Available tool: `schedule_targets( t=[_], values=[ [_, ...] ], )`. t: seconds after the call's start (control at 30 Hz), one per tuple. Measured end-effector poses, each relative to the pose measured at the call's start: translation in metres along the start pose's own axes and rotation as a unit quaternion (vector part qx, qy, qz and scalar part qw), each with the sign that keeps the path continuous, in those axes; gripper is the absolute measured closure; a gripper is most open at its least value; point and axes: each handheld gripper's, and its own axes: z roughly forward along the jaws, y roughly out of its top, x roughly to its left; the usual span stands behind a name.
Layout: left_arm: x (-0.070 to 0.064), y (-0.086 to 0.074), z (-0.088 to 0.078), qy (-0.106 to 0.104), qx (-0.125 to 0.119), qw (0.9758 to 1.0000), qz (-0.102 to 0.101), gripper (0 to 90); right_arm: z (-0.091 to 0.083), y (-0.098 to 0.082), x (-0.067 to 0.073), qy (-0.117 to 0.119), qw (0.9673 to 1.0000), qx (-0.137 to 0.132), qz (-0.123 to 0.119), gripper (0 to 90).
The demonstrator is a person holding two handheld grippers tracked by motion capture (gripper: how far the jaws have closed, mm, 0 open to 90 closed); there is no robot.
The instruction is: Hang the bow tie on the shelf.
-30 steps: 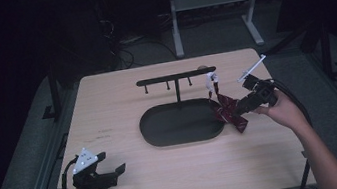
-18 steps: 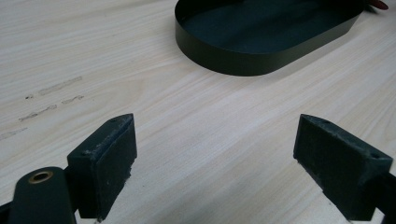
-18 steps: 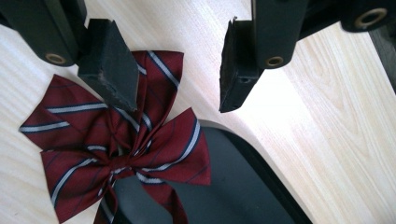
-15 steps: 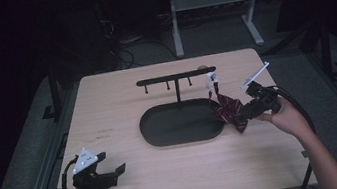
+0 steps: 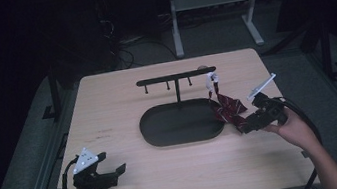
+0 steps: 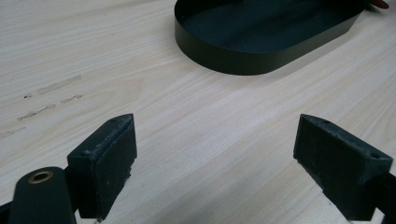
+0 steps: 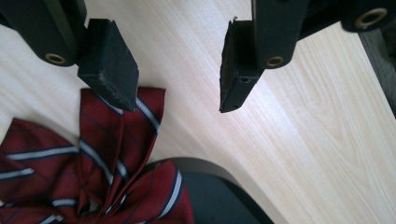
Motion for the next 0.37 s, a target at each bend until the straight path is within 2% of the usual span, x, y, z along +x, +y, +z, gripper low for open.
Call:
schedule_targets(
  t=[0.17, 0.2, 0.37],
  values=[
    [0.000, 0.000, 0.000, 0.000, 0.000, 1.0000, -0.001, 13.1, 0.004, -0.012, 0.003, 0.006, 1.0000, -0.005, 0.005, 46.9],
    [0.001, 0.000, 0.000, 0.000, 0.004, 1.0000, 0.005, 13.1, 0.005, -0.015, 0.004, 0.008, 0.9999, -0.007, 0.006, 46.4],
    [0.001, 0.000, 0.001, -0.001, 0.000, 1.0000, 0.002, 13.1, 0.012, -0.028, 0.012, 0.021, 0.9996, -0.020, 0.003, 44.1]
  ],
)
